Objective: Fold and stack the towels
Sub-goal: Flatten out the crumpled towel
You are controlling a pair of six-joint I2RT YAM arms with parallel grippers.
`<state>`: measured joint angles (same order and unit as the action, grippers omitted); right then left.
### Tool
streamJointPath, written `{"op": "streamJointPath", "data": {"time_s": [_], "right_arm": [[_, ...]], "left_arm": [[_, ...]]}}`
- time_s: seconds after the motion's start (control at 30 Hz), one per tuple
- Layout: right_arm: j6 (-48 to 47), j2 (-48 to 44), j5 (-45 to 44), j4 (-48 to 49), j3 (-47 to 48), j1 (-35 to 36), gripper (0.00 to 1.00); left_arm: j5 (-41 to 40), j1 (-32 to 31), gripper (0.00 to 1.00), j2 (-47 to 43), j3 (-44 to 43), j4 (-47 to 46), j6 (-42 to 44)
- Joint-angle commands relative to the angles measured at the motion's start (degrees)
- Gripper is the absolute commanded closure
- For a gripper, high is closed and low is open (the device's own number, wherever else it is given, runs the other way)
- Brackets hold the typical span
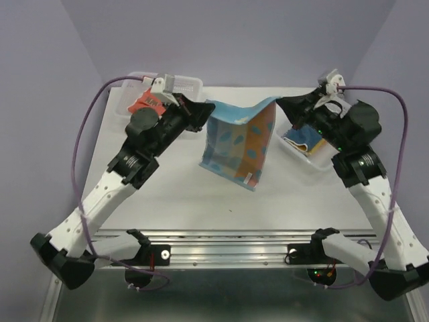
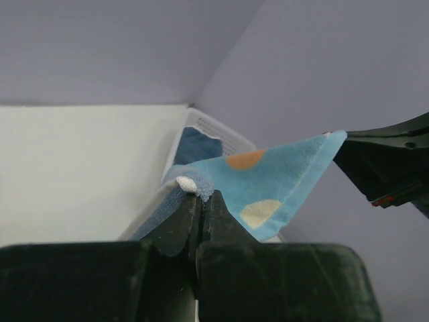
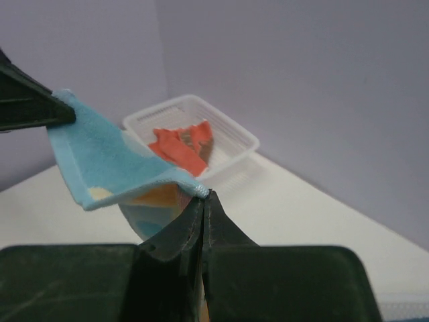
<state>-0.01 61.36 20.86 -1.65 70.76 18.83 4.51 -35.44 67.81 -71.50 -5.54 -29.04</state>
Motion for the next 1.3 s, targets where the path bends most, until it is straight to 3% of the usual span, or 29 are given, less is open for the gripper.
{"op": "streamJointPath", "data": {"time_s": [0.0, 0.2, 0.3, 0.47, 0.6, 0.83, 0.93, 1.0, 1.1, 1.27], "right_arm": [[7.6, -9.7, 15.9, -3.9, -1.0, 0.3, 0.99], [17.7, -21.6, 29.2, -1.0, -0.3, 0.3, 0.99], [19.1, -24.4, 29.2, -1.7, 1.0, 0.3, 0.99], [18.0, -24.5, 25.6, -5.1, 1.6, 0.3, 0.99], [14.5, -22.3, 16.1, -8.7, 0.8, 0.3, 0.99], [9.5, -12.2, -2.5, -8.2, -3.2, 0.3, 0.99], [8.2, -6.3, -6.9, -4.8, -5.0, 0.3, 0.99], [8.0, -2.0, -9.0, -1.6, -5.5, 0.3, 0.99], [6.9, 2.4, -11.6, 2.8, -5.7, 0.3, 0.99], [3.0, 15.1, -13.9, 8.5, -2.4, 0.2, 0.99]], "left_arm": [[-2.0, -2.9, 1.00, -12.8, 5.0, -1.8, -3.8], [3.8, -10.4, 1.00, -23.1, 9.8, -3.4, -7.4], [5.4, -14.6, 1.00, -24.2, 9.4, -3.5, -8.1], [0.9, -19.0, 1.00, -24.4, 9.2, -2.7, -7.9], [-8.1, -19.1, 1.00, -22.5, 8.1, 1.2, -7.9], [-35.6, -19.1, 1.00, -15.8, 4.2, 9.1, -9.1], [-39.7, -16.5, 1.00, -11.4, 2.7, 9.7, -7.6], [-38.0, -12.7, 1.00, -8.9, 2.1, 9.2, -7.1], [-26.8, -2.2, 1.00, -1.1, 2.3, 5.8, -6.5], [-16.0, 4.8, 1.00, 11.4, -1.3, -0.9, -0.5]]}}
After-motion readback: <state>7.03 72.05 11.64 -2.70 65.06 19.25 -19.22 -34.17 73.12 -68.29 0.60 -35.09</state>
